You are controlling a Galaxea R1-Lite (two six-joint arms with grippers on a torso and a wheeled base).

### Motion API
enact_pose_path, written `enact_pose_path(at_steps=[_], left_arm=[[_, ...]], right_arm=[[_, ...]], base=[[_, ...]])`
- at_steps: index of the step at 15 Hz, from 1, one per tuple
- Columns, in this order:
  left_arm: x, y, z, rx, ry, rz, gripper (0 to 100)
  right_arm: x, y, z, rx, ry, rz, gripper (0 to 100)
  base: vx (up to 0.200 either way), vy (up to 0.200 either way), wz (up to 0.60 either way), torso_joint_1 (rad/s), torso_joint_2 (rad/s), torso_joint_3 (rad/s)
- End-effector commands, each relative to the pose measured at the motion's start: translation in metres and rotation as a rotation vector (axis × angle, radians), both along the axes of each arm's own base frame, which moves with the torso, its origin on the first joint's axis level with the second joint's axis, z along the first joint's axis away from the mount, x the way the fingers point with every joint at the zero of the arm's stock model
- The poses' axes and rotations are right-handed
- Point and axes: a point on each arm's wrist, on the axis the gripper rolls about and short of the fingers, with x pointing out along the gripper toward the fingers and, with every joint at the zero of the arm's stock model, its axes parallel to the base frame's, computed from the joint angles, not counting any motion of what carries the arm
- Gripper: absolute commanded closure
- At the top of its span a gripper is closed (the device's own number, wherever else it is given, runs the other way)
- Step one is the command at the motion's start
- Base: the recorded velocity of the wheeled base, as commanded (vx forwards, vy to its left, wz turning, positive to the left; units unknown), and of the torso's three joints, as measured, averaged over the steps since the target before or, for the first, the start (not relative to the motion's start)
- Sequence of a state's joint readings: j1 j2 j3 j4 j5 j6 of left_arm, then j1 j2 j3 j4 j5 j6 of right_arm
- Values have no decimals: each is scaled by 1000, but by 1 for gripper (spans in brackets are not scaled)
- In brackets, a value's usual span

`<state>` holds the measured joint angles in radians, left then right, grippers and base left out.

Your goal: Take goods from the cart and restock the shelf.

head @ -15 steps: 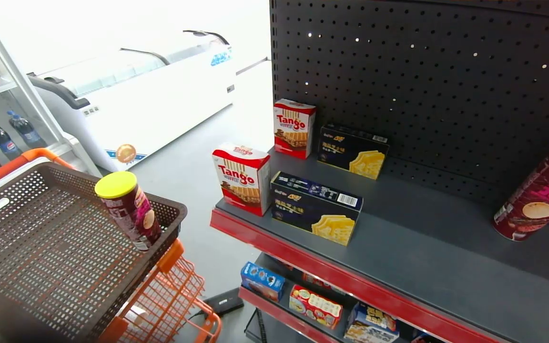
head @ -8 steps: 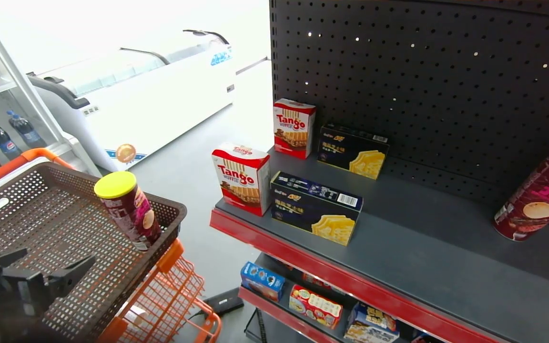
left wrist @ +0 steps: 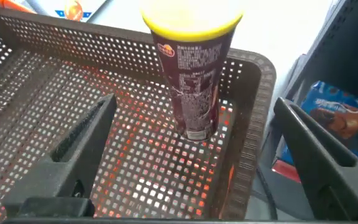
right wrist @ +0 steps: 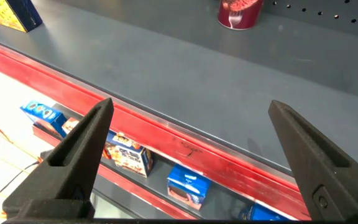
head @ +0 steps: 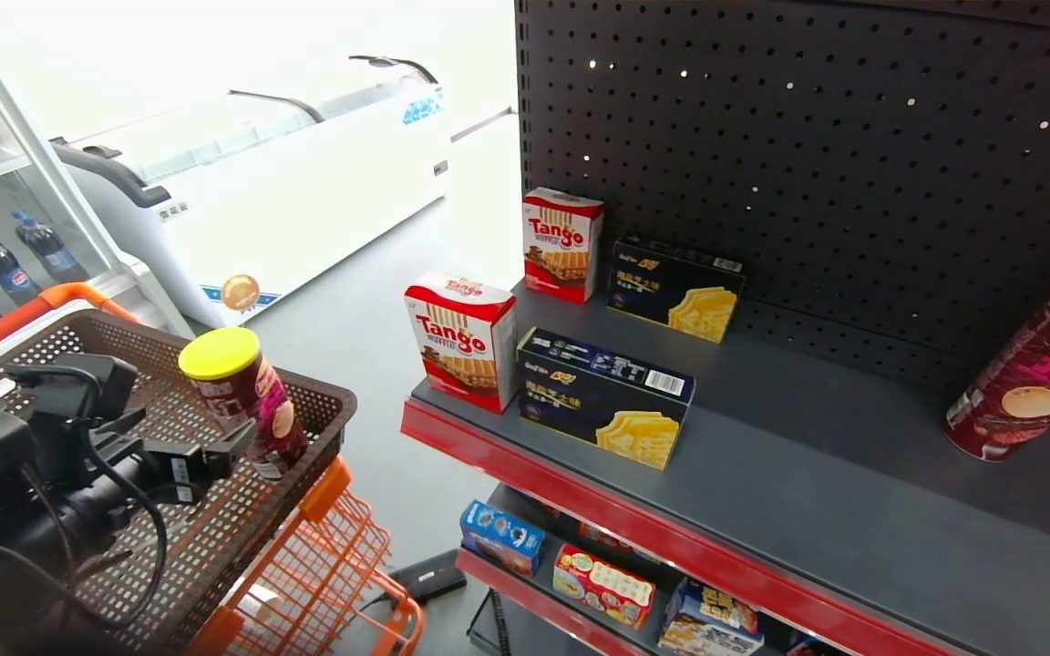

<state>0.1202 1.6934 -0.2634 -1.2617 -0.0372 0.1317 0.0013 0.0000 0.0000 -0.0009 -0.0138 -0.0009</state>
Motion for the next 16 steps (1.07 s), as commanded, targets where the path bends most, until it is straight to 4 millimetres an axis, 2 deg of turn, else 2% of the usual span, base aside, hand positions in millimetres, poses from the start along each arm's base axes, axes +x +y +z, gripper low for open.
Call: enact_pose_path(at_steps=[1, 7, 11, 14, 15, 16], left_arm=[[24, 4, -34, -9, 80, 3, 0], [75, 10, -44, 6, -39, 3, 0], [99, 13, -48, 14, -98, 3, 0], [110, 14, -51, 11, -117, 0, 0], [112, 13, -50, 9, -122, -1, 100], [116, 13, -49, 10, -134, -6, 100]], right_arm=[[0, 0, 0, -1, -1, 0, 0], [0, 0, 0, -1, -1, 0, 0], [0, 0, 0, 1, 1, 0, 0], [0, 0, 0, -1, -1, 0, 0], [0, 0, 0, 1, -1, 0, 0], [0, 0, 0, 1, -1, 0, 0]], base=[[0, 0, 0, 0, 0, 0], [0, 0, 0, 0, 0, 0], [0, 0, 0, 0, 0, 0], [0, 0, 0, 0, 0, 0], [0, 0, 0, 0, 0, 0], [0, 0, 0, 0, 0, 0]])
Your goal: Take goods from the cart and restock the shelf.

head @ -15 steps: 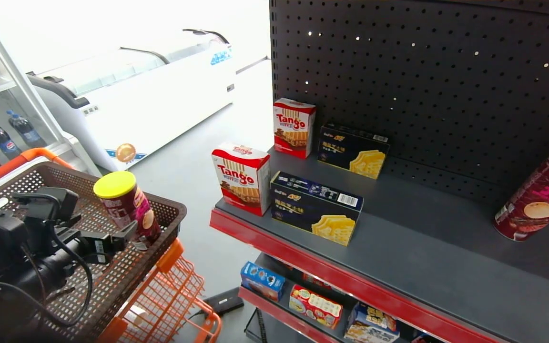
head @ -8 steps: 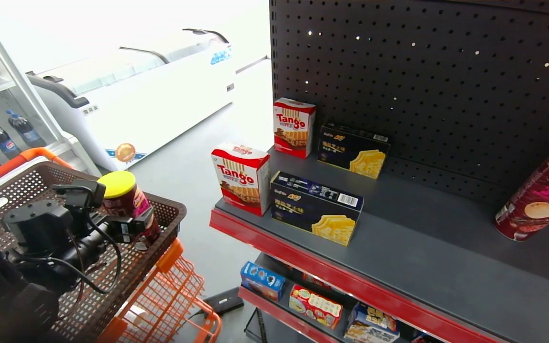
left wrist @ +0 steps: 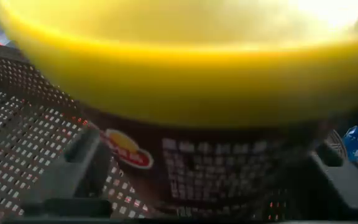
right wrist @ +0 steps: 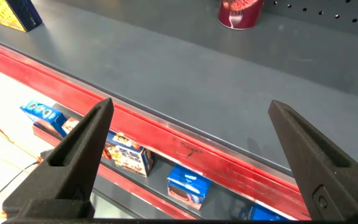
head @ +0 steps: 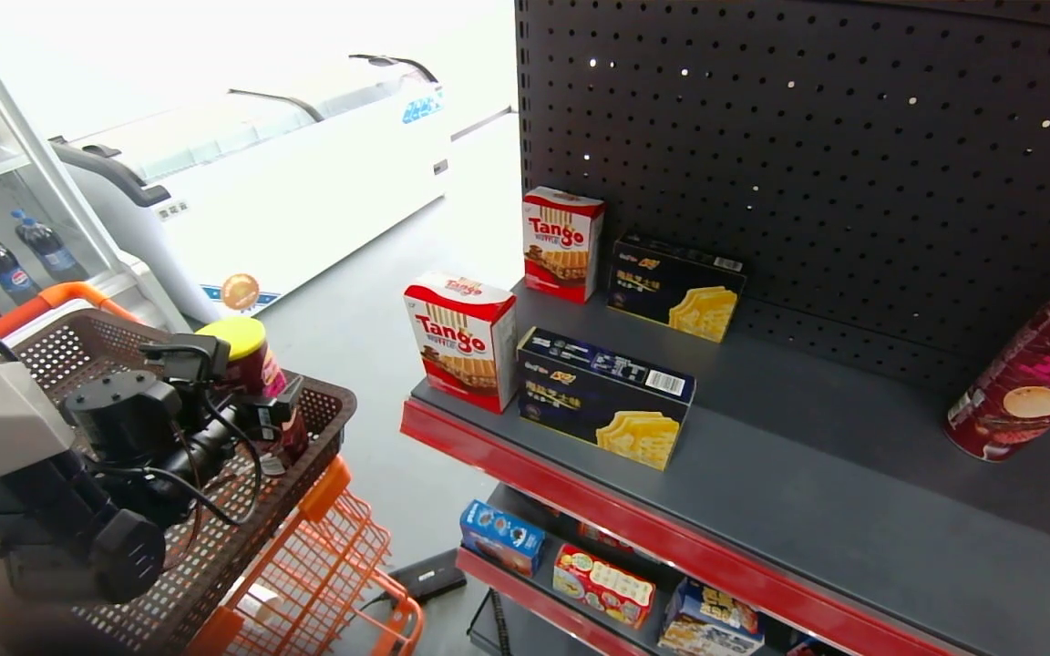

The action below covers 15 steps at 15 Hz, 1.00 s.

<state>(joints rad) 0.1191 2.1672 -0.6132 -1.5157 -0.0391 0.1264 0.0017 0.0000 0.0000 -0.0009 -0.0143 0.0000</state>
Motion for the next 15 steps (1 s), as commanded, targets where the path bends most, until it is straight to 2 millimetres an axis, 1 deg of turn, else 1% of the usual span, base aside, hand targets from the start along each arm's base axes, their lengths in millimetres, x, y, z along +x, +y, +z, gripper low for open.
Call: enact_pose_path(at_steps=[1, 4, 8, 11, 12, 13, 15], left_arm=[[5, -1, -1, 0, -6, -6, 100], [6, -1, -1, 0, -3, -6, 100], [6, -3, 5, 10, -25, -11, 100], [-3, -5, 60, 38, -162, -25, 100], [-13, -8, 77, 39, -168, -39, 100], [-21, -16, 95, 33, -199, -62, 100], [-34, -24, 112, 37, -236, -88, 100]], right_arm=[[0, 0, 0, -2, -1, 0, 0], [0, 0, 0, -2, 1, 0, 0], [0, 0, 0, 0, -1, 0, 0], [0, 0, 0, -2, -1, 0, 0], [0, 0, 0, -2, -1, 0, 0], [0, 0, 0, -2, -1, 0, 0], [0, 0, 0, -2, -1, 0, 0]], base=[[0, 0, 0, 0, 0, 0], [0, 0, 0, 0, 0, 0], [0, 0, 0, 0, 0, 0], [0, 0, 0, 0, 0, 0], [0, 0, 0, 0, 0, 0], [0, 0, 0, 0, 0, 0], [0, 0, 0, 0, 0, 0]])
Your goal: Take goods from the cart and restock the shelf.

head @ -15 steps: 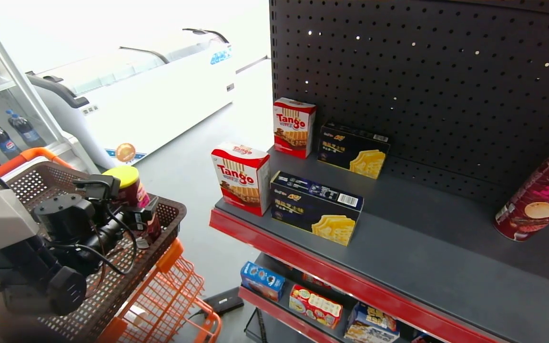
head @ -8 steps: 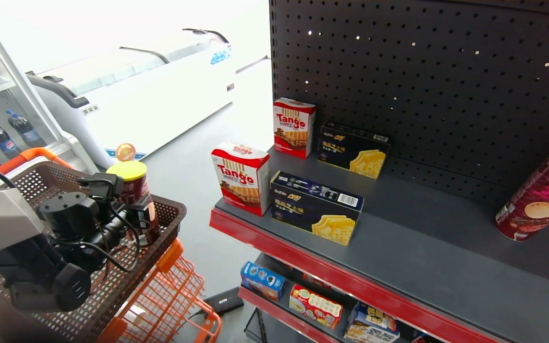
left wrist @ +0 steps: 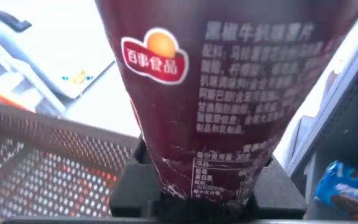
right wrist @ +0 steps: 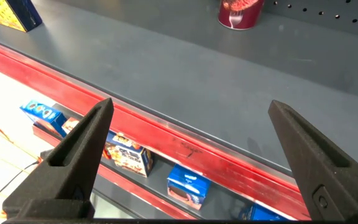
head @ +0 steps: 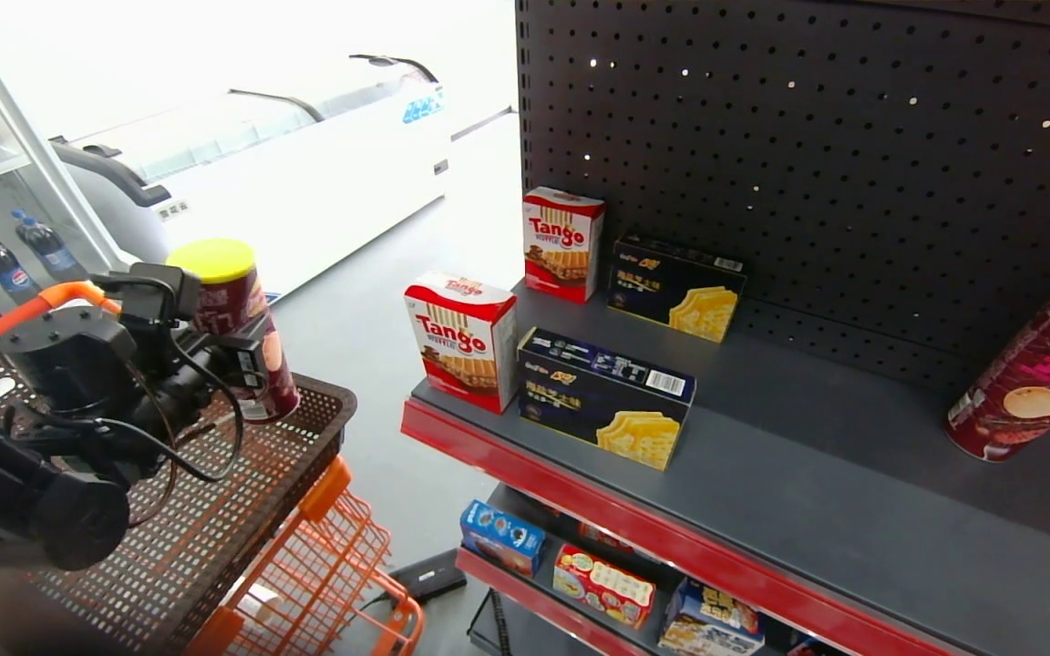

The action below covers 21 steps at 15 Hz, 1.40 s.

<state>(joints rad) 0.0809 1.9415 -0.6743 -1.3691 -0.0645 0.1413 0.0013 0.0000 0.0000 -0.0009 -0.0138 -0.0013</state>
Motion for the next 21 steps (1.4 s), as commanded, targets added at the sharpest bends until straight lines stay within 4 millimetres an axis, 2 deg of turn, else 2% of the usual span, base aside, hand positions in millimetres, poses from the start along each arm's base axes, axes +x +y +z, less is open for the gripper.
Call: enact_pose_path(at_steps=[1, 4, 5, 6, 9, 16, 17, 18, 21], left_arm=[[-34, -16, 52, 8, -137, -53, 100], [-52, -24, 66, 10, -105, -103, 100], [-70, -37, 73, 17, -101, -221, 100], [-87, -43, 73, 19, -89, -293, 100], [-119, -73, 61, -19, -1, -509, 100], [-156, -116, 45, -54, 71, -786, 100], [-158, -117, 45, -56, 73, -806, 100], [-168, -120, 43, -58, 86, -923, 100], [-172, -128, 47, -51, 67, -1031, 100]], right_arm=[[0, 0, 0, 0, -1, 0, 0], [0, 0, 0, 0, 1, 0, 0], [0, 0, 0, 0, -1, 0, 0], [0, 0, 0, 0, -1, 0, 0], [0, 0, 0, 0, -1, 0, 0], [0, 0, 0, 1, -1, 0, 0], [0, 0, 0, 0, 1, 0, 0], [0, 0, 0, 0, -1, 0, 0], [0, 0, 0, 0, -1, 0, 0]], base=[[0, 0, 0, 0, 0, 0], [0, 0, 0, 0, 0, 0], [0, 0, 0, 0, 0, 0], [0, 0, 0, 0, 0, 0], [0, 0, 0, 0, 0, 0], [0, 0, 0, 0, 0, 0], [0, 0, 0, 0, 0, 0], [0, 0, 0, 0, 0, 0], [0, 0, 0, 0, 0, 0]])
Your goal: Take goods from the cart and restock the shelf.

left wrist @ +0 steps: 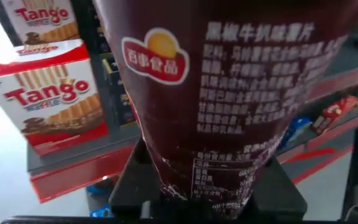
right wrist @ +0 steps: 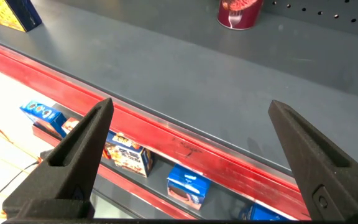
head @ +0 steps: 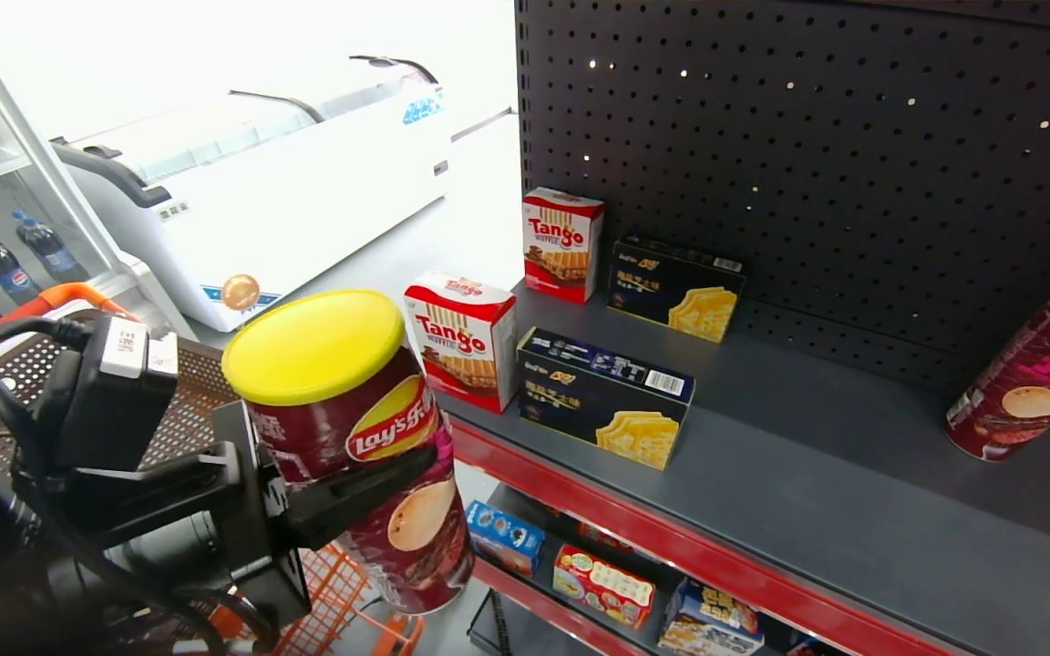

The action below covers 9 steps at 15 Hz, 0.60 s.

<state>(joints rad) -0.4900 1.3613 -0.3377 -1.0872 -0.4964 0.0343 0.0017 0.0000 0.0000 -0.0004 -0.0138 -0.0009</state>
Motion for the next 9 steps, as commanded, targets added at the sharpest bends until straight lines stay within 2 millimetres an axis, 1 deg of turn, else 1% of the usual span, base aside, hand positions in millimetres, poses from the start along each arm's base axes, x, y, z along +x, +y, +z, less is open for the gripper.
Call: enact_pose_path(at_steps=[1, 3, 4, 5, 9], left_arm=[[-5, -7, 4, -22, 0, -58, 100], [-12, -13, 2, -24, 20, -130, 100], [-17, -16, -4, -11, 42, -183, 100], [-22, -14, -6, -6, 48, -203, 100], [-39, -9, -2, 3, 62, -245, 100]], right_arm=[[0, 0, 0, -1, -1, -2, 0], [0, 0, 0, -1, -1, 0, 0], [0, 0, 0, 1, 0, 0, 0], [0, 0, 0, -1, 0, -2, 0], [0, 0, 0, -1, 0, 0, 0]], base=[[0, 0, 0, 0, 0, 0], [0, 0, 0, 0, 0, 0], [0, 0, 0, 0, 0, 0], [0, 0, 0, 0, 0, 0], [0, 0, 0, 0, 0, 0]])
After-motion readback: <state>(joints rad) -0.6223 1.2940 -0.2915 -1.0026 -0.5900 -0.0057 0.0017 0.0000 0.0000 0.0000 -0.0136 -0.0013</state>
